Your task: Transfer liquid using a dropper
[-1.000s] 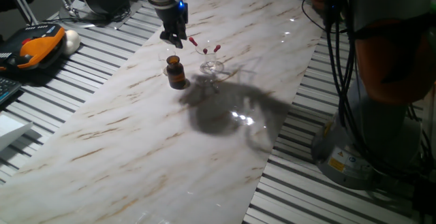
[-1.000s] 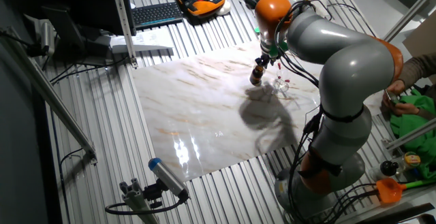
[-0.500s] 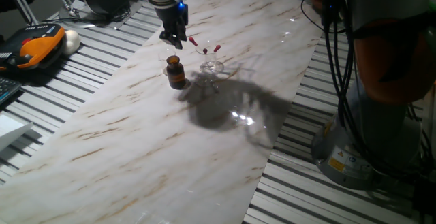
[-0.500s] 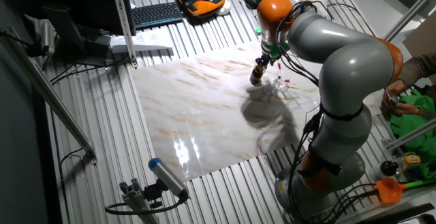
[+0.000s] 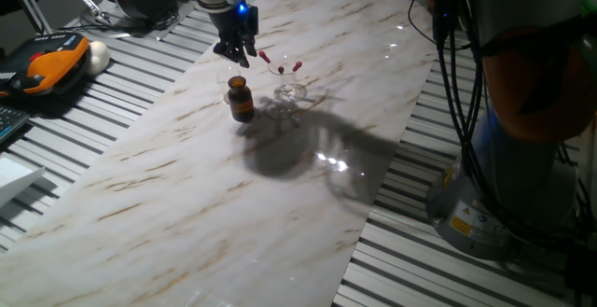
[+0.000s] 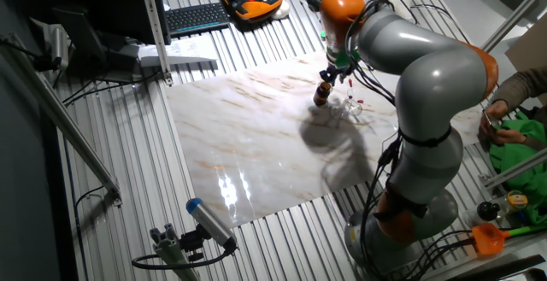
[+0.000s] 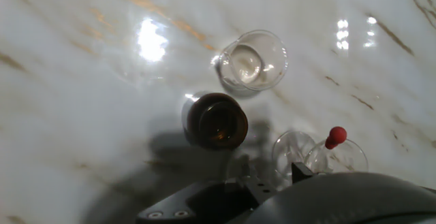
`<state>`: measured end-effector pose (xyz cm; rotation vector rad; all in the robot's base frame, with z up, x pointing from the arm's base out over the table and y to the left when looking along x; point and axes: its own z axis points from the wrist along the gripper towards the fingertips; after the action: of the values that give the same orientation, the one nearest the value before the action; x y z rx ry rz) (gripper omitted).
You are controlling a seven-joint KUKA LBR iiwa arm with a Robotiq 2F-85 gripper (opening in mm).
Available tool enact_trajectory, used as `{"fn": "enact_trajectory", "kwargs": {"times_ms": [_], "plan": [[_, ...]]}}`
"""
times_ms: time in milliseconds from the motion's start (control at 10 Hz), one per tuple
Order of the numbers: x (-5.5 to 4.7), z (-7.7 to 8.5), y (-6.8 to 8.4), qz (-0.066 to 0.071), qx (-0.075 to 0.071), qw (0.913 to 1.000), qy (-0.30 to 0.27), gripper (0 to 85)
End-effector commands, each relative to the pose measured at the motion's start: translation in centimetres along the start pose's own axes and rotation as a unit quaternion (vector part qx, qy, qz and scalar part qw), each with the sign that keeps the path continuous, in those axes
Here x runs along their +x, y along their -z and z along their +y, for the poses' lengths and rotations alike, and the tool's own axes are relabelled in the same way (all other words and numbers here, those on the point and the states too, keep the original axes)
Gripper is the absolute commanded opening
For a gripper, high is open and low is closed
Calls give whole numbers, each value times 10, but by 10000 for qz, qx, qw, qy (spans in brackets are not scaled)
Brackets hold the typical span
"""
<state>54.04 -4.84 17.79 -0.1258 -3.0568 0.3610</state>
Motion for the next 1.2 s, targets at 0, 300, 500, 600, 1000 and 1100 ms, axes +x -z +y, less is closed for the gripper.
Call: {"fn": "enact_trajectory", "kwargs": {"times_ms": [0, 300, 500, 600, 1000, 1100], "plan": [[0, 0, 0, -10, 3, 10000, -44, 340], [8, -6, -13, -177, -25, 9998, -35, 340], [13, -15, -22, -214, -157, 9996, 79, 340], [15, -19, -27, -258, -205, 9994, 118, 340], [25, -26, -35, -337, -198, 9990, 232, 340], [26, -25, -34, -337, -206, 9989, 239, 340]]}}
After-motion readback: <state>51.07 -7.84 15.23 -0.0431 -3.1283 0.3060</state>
